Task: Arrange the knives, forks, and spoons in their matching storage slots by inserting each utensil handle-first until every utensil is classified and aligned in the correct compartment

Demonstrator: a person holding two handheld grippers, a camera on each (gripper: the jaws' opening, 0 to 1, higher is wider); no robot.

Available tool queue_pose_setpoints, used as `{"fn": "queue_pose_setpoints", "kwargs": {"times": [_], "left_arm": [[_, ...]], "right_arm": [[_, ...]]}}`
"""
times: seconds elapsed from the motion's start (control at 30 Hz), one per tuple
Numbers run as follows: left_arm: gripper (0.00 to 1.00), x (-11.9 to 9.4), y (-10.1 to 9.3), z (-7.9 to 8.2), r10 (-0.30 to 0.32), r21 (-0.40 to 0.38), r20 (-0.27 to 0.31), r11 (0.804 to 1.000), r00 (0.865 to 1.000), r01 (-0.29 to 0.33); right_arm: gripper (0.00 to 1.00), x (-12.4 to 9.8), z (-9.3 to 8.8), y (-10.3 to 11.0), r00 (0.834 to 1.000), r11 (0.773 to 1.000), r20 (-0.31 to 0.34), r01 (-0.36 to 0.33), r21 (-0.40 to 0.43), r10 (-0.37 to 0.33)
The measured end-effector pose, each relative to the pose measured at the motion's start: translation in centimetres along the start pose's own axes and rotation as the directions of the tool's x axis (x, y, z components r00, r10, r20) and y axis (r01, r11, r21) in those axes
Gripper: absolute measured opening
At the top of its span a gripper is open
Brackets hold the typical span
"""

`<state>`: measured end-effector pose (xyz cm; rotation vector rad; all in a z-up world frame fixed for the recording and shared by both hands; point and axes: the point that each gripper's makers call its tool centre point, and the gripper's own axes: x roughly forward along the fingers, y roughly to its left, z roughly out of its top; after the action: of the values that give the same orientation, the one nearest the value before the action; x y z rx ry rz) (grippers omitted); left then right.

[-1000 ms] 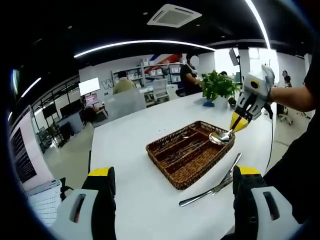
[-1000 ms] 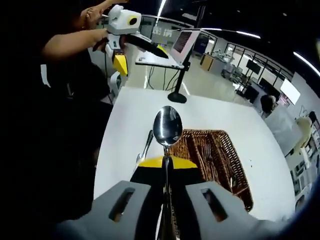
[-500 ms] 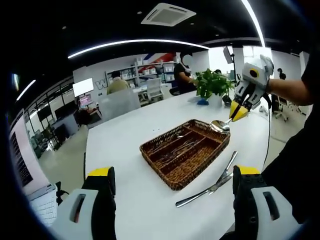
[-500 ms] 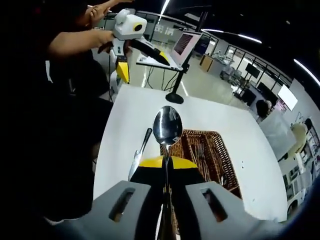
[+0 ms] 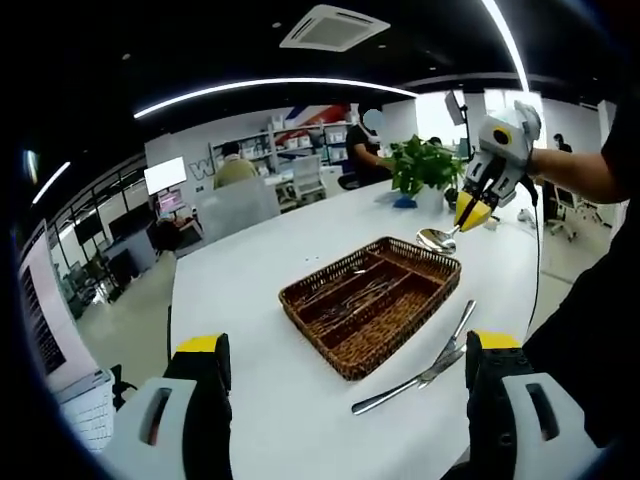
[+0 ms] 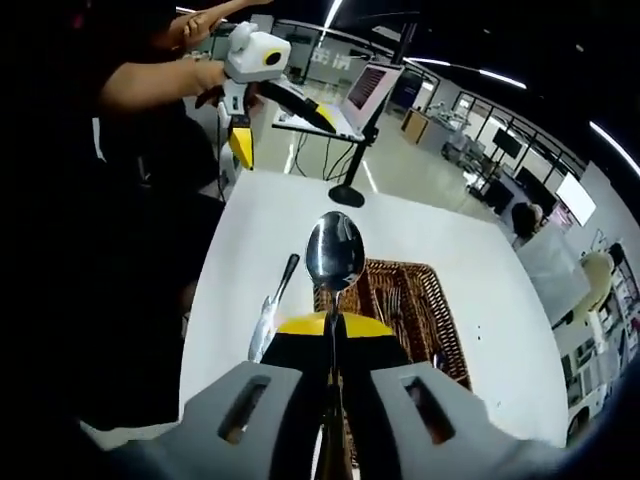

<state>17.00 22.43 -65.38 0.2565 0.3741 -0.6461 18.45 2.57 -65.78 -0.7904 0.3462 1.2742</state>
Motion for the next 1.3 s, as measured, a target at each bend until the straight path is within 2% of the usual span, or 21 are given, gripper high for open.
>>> {"fn": "queue_pose_setpoints", "kwargs": {"times": [0.37, 0.63, 0.73, 1.3], "left_arm": [[1.0, 0.3, 0.2, 0.2, 0.002, 0.027, -0.005, 1.0, 1.0, -0.002], [1.0, 0.5, 0.2, 0.3, 0.0, 0.027, -0.001, 1.0, 1.0, 0.0], [1.0, 0.5, 0.2, 0.6, 0.003, 0.03, 0.015, 1.0, 1.0, -0.004], [1.0, 1.0, 0.7, 0.9, 0.01, 0.009, 0.012, 1.0, 1.0, -0.01]], "right_arm": [[0.0, -0.4, 0.0, -2.5, 1.0, 0.998, -0.011, 0.022, -0.059, -0.023], [0.0, -0.4, 0.3, -4.3, 0.999, 0.998, -0.003, 0.035, -0.054, -0.035], [0.0, -0.1, 0.2, -4.9, 1.0, 0.998, 0.002, 0.03, -0.05, -0.03], [0.0, 1.9, -0.7, -8.2, 1.0, 0.998, -0.014, 0.026, -0.059, -0.027]]}}
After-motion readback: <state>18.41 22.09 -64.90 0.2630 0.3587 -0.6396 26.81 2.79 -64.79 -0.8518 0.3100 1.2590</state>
